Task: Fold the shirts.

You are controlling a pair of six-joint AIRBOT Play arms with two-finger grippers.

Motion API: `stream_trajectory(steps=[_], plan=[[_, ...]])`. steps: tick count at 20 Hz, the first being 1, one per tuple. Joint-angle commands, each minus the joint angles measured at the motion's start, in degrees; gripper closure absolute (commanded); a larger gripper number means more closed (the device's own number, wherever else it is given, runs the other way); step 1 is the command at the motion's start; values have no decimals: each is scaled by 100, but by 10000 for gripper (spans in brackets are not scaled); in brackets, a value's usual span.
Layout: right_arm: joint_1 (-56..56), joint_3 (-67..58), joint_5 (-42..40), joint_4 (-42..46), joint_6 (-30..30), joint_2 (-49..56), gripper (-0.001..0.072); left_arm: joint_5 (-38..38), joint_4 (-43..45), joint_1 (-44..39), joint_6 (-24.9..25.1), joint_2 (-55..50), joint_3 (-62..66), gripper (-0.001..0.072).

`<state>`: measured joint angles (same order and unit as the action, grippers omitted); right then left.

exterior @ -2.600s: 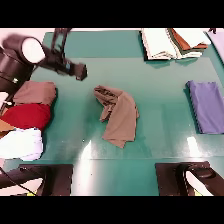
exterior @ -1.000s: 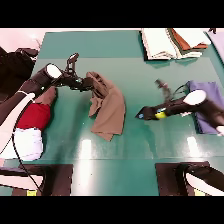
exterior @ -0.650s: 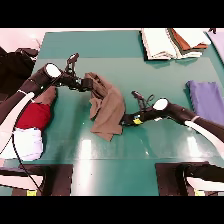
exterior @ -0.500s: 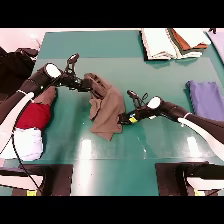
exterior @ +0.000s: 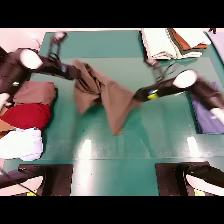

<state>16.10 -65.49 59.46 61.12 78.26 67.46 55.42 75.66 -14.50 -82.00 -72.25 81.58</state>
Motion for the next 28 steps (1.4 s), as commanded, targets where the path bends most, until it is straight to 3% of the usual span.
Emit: stream_trajectory(steps=[1, 7, 12, 17, 23, 24, 25, 26, 28], plan=[[-1001, -839, 1056, 837, 116, -1016, 694, 365, 734, 0, 7, 1008, 564, 676], [-2321, -2273, 1596, 949, 57, -2299, 694, 866, 721, 0, 256, 2496, 1541, 676], [-3062, -3084, 2031, 929, 57, -2459, 694, 1285, 332, 0, 455, 2946, 1720, 676], [-2610, -2717, 2516, 909, 83, -1790, 695, 1469, -693, -15, 610, 2459, 365, 676], [-1784, -929, 2404, 1401, 131, -938, 695, 1637, -717, -17, 1047, 1539, -2061, 675], [-1731, -682, 2350, 1397, 131, -868, 695, 1622, -717, -15, 1045, 1451, -2326, 638], [-1722, -487, 2291, 1394, 131, -820, 695, 1591, -717, 2, 1005, 1399, -2507, 311], [-1725, -328, 2269, 1349, 131, -791, 695, 1591, -686, 2, 863, 1379, -2546, 126], [-1725, -72, 2157, 1346, 138, -828, 695, 1600, -492, 2, 715, 1423, -2391, 128]])
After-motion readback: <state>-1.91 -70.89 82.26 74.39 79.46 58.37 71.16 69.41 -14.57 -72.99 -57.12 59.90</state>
